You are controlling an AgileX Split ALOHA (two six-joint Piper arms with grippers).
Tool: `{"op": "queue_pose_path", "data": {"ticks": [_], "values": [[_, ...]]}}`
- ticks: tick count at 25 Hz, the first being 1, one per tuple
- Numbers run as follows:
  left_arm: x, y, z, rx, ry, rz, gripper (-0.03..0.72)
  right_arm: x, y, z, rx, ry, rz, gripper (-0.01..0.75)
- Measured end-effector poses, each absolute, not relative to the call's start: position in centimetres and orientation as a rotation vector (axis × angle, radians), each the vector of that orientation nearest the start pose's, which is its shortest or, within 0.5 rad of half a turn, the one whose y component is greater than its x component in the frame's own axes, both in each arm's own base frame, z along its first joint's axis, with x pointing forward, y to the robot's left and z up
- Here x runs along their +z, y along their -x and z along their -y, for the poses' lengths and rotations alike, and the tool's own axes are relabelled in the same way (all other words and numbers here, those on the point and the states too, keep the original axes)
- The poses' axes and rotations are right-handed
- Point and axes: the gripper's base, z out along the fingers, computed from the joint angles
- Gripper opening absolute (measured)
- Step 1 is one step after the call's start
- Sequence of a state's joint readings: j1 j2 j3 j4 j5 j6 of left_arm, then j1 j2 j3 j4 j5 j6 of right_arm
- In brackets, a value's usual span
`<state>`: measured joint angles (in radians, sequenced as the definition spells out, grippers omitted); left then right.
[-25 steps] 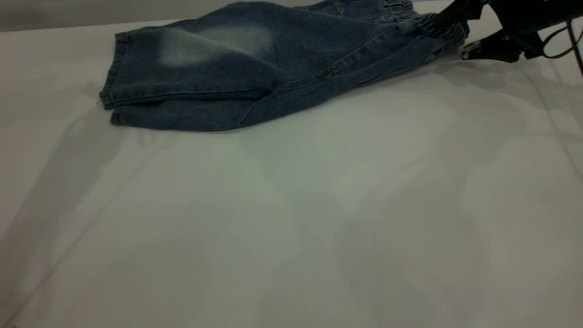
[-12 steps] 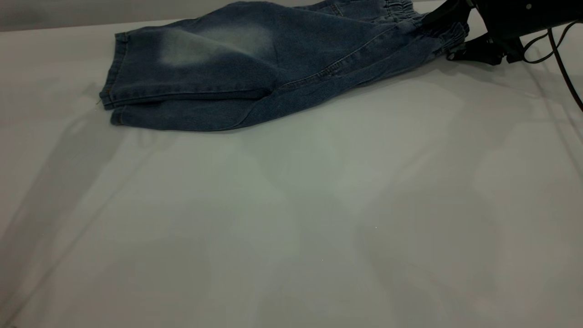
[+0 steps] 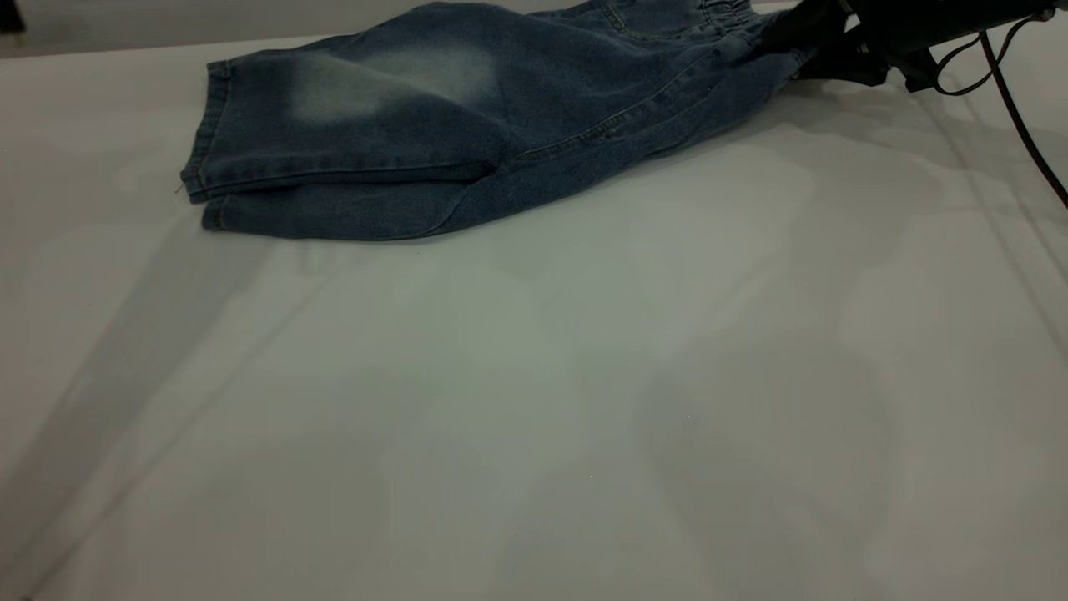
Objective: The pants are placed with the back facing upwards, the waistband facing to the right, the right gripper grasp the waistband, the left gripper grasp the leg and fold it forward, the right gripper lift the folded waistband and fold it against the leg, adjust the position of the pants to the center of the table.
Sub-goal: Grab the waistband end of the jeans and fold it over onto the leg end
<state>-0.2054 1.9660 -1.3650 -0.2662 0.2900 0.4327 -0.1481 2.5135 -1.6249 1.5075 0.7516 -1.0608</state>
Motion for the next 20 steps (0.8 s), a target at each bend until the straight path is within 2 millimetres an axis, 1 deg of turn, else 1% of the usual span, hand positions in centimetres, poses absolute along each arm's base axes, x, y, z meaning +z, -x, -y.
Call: {"op": "queue_pose_path", "data": {"ticks": [2, 3, 8, 12, 14, 16, 20], "values": [[20.2, -43.1, 10.5, -0.127, -0.516, -2.333, 0.502, 4.3, -48.8, 0.9, 1.04, -0.295, -2.352, 0.103], [20.2, -43.3, 11.0, -0.142, -0.535, -2.351, 0.502, 4.3, -48.7, 0.9, 1.039, -0.282, -2.353, 0.084], [20.0, -44.9, 13.9, -0.195, -0.644, -2.401, 0.502, 4.3, -48.6, 0.7, 1.059, -0.257, -2.358, 0.086], [19.2, -46.4, 15.9, -0.229, -0.727, -2.447, 0.502, 4.3, -48.5, 0.7, 1.061, -0.229, -2.37, 0.086], [18.2, -47.3, 17.0, -0.246, -0.777, -2.479, 0.502, 4.3, -48.4, 0.6, 1.065, -0.218, -2.375, 0.086], [17.7, -47.9, 18.0, -0.259, -0.814, -2.493, 0.502, 4.3, -48.4, 0.5, 1.075, -0.211, -2.375, 0.086], [15.3, -49.0, 20.0, -0.231, -0.935, -2.536, 0.502, 4.5, -48.5, 0.5, 1.079, -0.199, -2.37, 0.086]]}}
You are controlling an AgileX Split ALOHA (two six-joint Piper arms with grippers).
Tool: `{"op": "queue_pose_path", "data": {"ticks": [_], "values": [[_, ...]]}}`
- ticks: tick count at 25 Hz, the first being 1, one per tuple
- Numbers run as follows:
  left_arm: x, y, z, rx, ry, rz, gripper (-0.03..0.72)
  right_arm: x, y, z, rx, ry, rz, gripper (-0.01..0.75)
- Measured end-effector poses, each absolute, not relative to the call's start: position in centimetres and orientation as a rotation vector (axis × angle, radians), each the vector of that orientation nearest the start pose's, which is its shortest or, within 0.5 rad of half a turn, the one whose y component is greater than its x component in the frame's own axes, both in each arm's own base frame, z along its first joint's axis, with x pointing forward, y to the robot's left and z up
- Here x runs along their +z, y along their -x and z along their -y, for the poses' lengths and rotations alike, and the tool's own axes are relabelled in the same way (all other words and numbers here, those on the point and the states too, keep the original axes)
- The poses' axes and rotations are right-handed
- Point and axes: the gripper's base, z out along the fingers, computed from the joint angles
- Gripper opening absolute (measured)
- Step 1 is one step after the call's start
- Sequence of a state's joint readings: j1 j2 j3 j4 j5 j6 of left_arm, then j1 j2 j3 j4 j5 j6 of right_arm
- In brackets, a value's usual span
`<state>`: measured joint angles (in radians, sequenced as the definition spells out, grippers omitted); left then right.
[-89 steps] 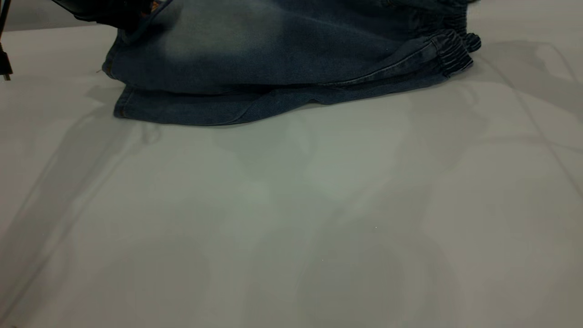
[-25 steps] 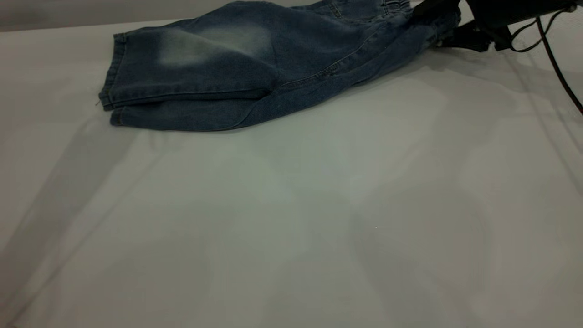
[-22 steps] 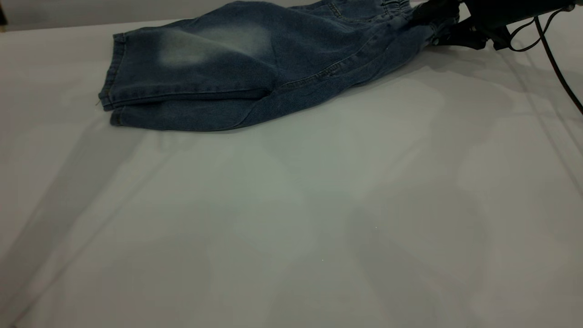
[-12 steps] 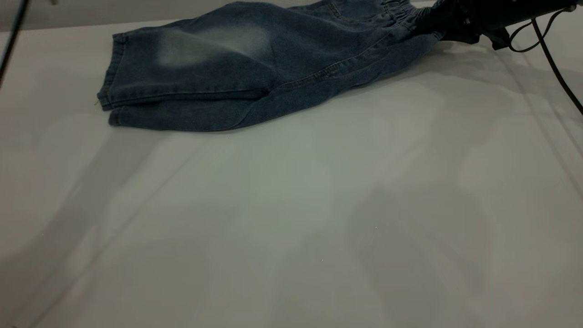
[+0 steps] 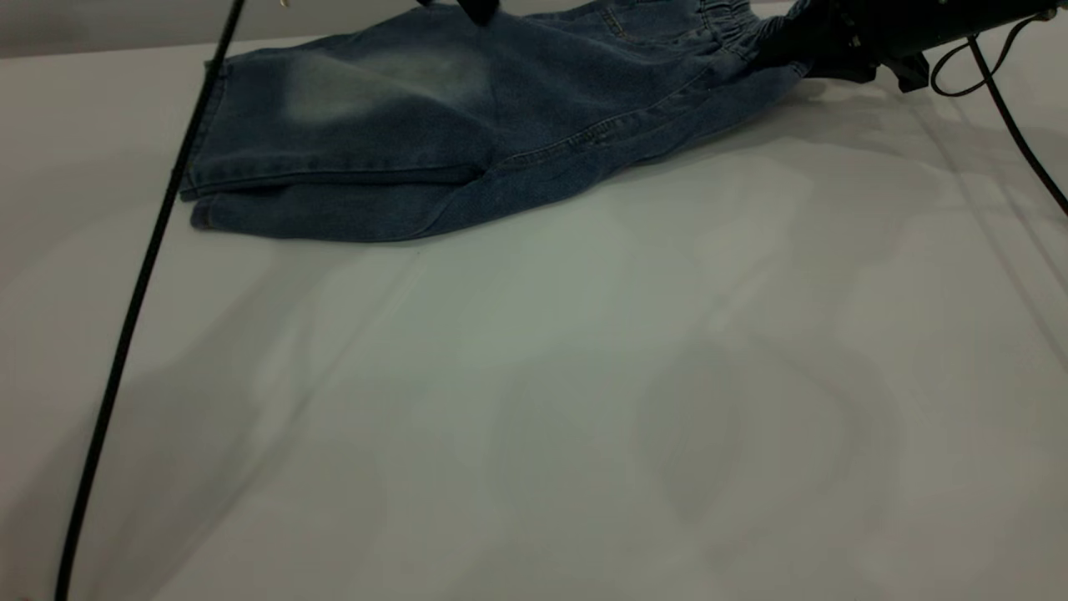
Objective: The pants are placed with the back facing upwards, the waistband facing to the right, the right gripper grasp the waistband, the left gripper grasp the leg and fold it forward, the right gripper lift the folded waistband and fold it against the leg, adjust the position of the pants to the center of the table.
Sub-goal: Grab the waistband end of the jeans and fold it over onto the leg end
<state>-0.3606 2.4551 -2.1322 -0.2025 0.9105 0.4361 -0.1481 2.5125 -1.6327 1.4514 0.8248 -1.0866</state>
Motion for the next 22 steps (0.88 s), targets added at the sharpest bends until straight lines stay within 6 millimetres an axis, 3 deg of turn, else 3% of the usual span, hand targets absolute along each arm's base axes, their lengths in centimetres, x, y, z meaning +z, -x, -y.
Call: {"op": "queue_pose_path", "data": {"ticks": [6, 11, 19, 22], "values": [[11.3, -50.0, 22.4, -0.159, -1.052, -2.538, 0.502, 6.0, -48.6, 0.5, 1.068, -0.16, -2.356, 0.086], [7.4, -49.9, 22.7, -0.152, -1.075, -2.578, 0.502, 8.1, -48.8, 0.5, 1.043, -0.117, -2.329, 0.086], [6.8, -49.9, 22.8, -0.156, -1.073, -2.582, 0.502, 10.4, -48.6, -0.3, 1.083, -0.032, -2.304, 0.086], [6.8, -49.9, 22.8, -0.155, -1.072, -2.58, 0.502, 11.7, -48.4, -2.0, 1.135, 0.035, -2.286, 0.086]]}}
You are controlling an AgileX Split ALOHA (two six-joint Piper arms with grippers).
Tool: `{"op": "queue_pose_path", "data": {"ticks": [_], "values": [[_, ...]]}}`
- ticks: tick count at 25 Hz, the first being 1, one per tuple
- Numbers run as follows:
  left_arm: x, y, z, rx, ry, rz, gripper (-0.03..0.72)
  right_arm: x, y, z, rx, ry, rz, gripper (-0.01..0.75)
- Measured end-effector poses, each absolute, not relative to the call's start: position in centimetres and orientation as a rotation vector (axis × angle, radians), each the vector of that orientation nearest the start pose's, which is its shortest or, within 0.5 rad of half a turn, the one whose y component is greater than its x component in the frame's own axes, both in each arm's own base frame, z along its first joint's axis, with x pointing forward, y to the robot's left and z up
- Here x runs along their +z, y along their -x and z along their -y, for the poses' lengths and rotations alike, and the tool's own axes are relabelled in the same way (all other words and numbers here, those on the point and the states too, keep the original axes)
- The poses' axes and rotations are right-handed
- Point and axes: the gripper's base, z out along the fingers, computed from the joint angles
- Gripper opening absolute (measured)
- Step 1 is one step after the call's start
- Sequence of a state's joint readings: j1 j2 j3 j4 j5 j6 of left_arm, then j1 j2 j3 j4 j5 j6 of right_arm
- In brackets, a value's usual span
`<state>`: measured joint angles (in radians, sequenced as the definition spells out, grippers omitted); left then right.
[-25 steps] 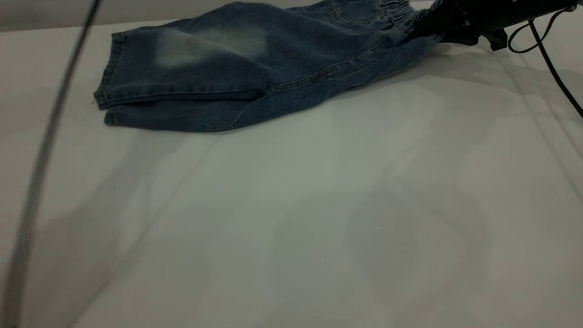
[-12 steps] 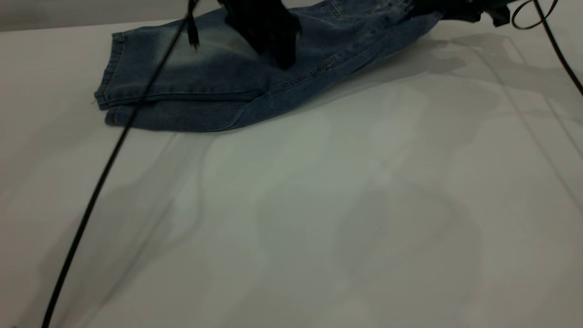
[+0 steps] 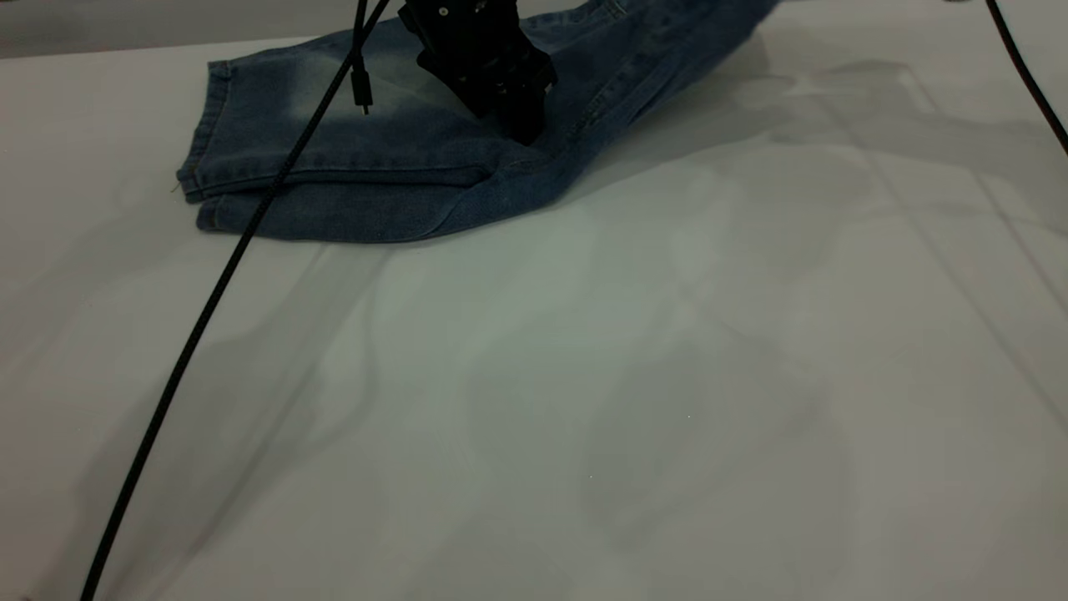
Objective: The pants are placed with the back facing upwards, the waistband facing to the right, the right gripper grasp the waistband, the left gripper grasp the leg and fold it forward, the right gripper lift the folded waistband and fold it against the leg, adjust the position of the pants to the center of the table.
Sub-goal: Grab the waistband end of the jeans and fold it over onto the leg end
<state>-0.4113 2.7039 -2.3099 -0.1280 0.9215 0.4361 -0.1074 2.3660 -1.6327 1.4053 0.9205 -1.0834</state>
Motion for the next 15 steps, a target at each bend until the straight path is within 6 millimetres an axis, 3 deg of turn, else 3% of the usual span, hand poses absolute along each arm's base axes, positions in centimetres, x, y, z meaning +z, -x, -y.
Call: {"op": "queue_pose_path", "data": {"ticks": [9, 15], "values": [[6.8, -49.9, 22.8, -0.156, -1.071, -2.579, 0.502, 15.2, -47.3, -7.8, 1.243, 0.267, -2.24, 0.086], [7.4, -49.8, 22.8, -0.162, -1.093, -2.608, 0.502, 15.3, -47.2, -8.3, 1.25, 0.279, -2.242, 0.086]]}}
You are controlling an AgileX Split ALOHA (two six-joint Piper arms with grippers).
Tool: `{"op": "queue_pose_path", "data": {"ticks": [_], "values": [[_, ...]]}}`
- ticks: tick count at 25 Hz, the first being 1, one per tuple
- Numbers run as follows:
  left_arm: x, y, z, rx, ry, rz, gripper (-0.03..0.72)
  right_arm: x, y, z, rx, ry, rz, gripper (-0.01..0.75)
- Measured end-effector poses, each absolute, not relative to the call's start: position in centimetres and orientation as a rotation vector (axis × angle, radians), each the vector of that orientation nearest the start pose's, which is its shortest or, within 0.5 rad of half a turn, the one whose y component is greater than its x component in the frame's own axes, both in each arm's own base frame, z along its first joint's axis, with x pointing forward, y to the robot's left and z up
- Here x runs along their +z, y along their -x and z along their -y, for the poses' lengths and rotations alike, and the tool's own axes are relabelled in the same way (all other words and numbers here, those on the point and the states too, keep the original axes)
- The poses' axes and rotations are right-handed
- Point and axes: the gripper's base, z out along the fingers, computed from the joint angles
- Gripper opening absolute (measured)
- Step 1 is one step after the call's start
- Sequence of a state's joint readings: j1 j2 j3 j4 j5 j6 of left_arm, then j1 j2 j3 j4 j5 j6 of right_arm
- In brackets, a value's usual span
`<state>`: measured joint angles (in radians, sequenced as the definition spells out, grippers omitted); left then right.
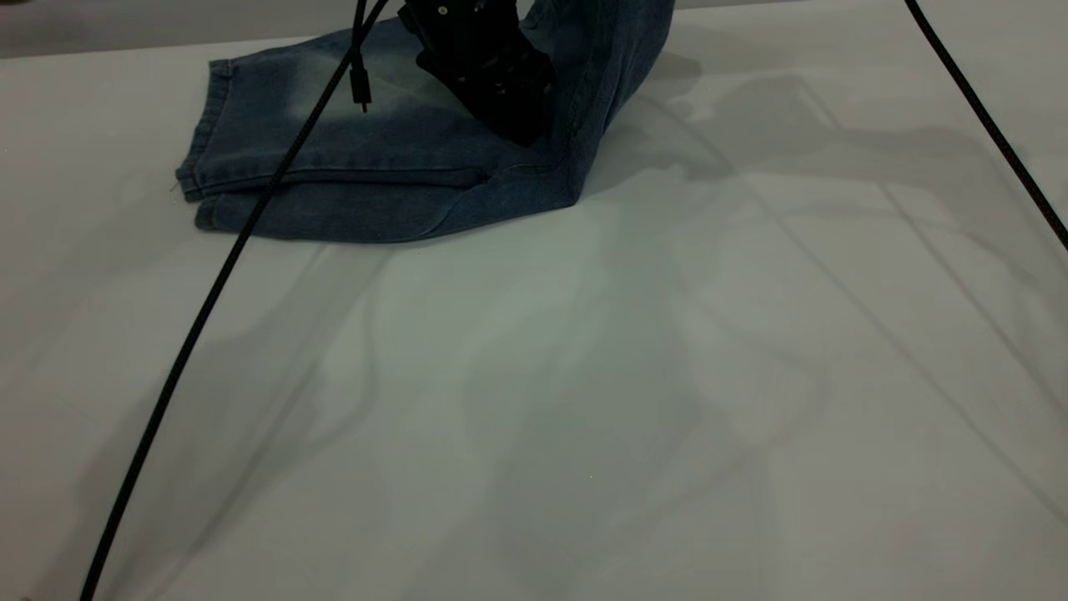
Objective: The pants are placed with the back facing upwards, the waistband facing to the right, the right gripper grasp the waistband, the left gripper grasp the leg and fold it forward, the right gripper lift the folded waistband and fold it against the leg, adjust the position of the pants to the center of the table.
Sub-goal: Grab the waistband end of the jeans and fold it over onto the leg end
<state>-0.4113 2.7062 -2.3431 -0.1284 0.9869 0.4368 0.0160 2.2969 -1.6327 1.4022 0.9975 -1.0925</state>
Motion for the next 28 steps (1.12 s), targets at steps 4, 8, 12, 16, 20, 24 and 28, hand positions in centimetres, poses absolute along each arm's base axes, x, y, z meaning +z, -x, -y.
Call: {"op": "queue_pose_path", "data": {"ticks": [4, 8, 12, 16, 20, 24, 28], "values": [[9.2, -49.7, 22.8, -0.161, -1.123, -2.631, 0.502, 15.2, -47.2, -8.2, 1.253, 0.272, -2.241, 0.086], [11.5, -49.7, 22.7, -0.166, -1.144, -2.64, 0.502, 15.3, -47.2, -8.2, 1.245, 0.267, -2.241, 0.086], [13.5, -50.3, 22.4, -0.152, -1.118, -2.597, 0.502, 15.2, -47.2, -8.2, 1.246, 0.264, -2.247, 0.086], [14.0, -51.0, 20.8, -0.013, -1.064, -2.61, 0.502, 15.3, -47.2, -8.2, 1.249, 0.261, -2.245, 0.086], [14.1, -51.6, 19.3, 0.069, -0.952, -2.65, 0.502, 15.3, -47.3, -8.1, 1.249, 0.246, -2.242, 0.086], [14.1, -52.3, 17.3, 0.101, -0.857, -2.682, 0.502, 15.2, -47.4, -8.0, 1.228, 0.229, -2.245, 0.086], [14.0, -52.6, 16.2, 0.094, -0.826, -2.694, 0.502, 15.2, -47.4, -8.0, 1.225, 0.229, -2.245, 0.086]]}}
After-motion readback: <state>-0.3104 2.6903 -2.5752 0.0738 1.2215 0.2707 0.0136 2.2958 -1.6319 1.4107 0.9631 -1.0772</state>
